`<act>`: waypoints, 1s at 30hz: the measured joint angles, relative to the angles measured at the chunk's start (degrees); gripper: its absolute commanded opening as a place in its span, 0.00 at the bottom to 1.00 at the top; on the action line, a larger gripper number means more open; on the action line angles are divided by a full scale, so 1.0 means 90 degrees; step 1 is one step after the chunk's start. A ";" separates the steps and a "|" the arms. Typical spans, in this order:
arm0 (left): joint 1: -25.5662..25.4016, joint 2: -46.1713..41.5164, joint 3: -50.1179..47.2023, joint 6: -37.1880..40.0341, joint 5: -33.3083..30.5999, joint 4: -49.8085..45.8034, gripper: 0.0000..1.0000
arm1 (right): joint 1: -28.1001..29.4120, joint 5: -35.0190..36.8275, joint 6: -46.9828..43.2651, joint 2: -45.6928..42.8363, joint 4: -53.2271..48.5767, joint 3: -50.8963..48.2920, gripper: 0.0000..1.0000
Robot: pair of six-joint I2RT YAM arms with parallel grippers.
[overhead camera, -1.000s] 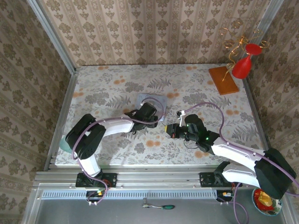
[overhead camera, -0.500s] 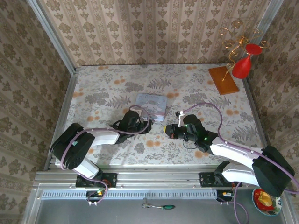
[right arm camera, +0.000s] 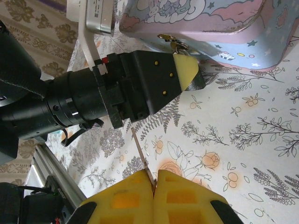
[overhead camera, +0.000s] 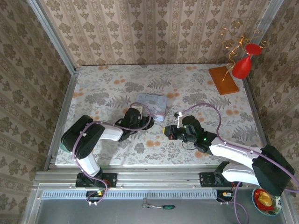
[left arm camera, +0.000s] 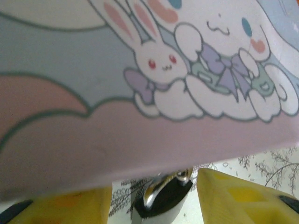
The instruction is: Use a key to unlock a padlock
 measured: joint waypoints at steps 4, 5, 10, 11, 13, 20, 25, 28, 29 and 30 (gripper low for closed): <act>0.0024 0.0124 0.0085 -0.0068 -0.0007 0.0036 0.41 | 0.0005 0.0027 0.0000 0.0005 0.0002 0.0000 0.00; 0.0034 0.0146 0.0095 -0.0073 -0.0015 0.0053 0.39 | 0.0005 0.0027 0.0002 0.0015 0.0002 0.0000 0.00; 0.0027 0.0206 0.0114 -0.0097 0.0015 0.0087 0.28 | 0.0010 0.0044 0.0068 0.0138 0.0005 0.0000 0.00; 0.0024 0.0209 0.0114 -0.0112 0.0032 0.0083 0.26 | 0.0010 0.0044 0.0104 0.0172 0.0010 0.0000 0.00; 0.0015 0.0206 0.0114 -0.0136 0.0073 0.0078 0.23 | 0.0010 0.0041 0.0172 0.0243 0.0027 0.0000 0.00; -0.0017 0.0041 0.0114 -0.0289 0.0260 -0.0092 0.13 | -0.0100 -0.0005 0.0576 0.0457 0.0347 -0.0160 0.00; -0.0012 -0.0277 0.0114 -0.0648 0.0624 -0.0389 0.11 | -0.0401 -0.0289 0.1052 0.0695 0.0731 -0.0355 0.00; -0.0012 -0.0420 0.0114 -0.0957 0.0862 -0.0561 0.10 | -0.0522 -0.0474 0.1345 0.0874 0.0865 -0.0403 0.00; -0.0012 -0.0478 0.0112 -0.1064 0.0937 -0.0624 0.10 | -0.0546 -0.0537 0.1435 0.0925 0.0933 -0.0410 0.00; -0.0012 -0.0537 0.0112 -0.1149 0.1001 -0.0690 0.10 | -0.0563 -0.0597 0.1515 0.0971 0.1005 -0.0415 0.00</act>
